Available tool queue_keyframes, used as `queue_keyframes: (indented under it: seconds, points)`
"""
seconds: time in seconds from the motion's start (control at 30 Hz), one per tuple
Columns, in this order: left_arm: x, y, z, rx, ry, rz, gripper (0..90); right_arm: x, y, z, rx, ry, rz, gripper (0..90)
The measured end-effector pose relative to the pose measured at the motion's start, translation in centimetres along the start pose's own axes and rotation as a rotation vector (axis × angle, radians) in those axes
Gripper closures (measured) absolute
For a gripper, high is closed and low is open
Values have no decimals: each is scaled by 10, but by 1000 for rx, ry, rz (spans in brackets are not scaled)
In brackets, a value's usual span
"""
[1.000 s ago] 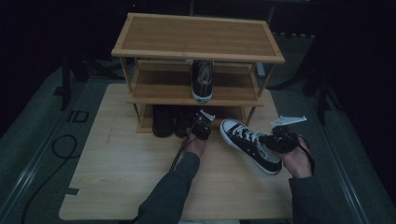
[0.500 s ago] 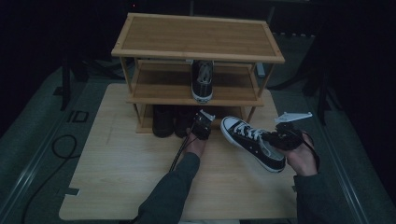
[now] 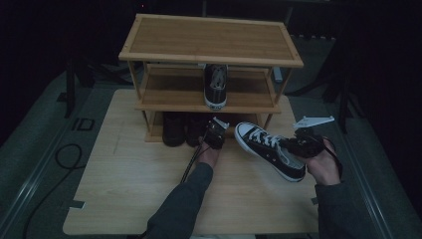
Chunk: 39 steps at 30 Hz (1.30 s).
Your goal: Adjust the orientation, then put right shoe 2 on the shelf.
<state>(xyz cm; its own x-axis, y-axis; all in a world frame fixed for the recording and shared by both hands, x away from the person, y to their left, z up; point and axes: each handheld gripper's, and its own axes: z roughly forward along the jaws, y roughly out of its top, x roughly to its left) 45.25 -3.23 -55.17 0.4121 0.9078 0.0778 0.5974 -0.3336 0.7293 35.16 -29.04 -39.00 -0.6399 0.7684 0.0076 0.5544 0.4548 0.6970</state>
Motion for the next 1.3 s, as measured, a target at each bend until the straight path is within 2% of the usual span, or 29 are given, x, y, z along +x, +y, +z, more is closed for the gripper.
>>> queue_keyframes:
  seconds: [0.17, 0.63, 1.1, 1.2, 1.3]
  points:
    - [-1, 0, 0, -7, 2, -9, 900, 0, 2, -2, -4, 15, -2, 882]
    - [0, 0, 0, -2, 2, -4, 900, -4, 10, -14, -17, 34, -9, 882]
    - [-1, 0, 1, -10, 2, -15, 900, -2, 22, -24, -39, 51, -28, 882]
    - [0, 0, 0, 6, 1, 3, 900, -2, 26, -27, -48, 54, -35, 882]
    - [0, 0, 0, 3, -1, -2, 900, -1, 30, -31, -55, 60, -41, 882]
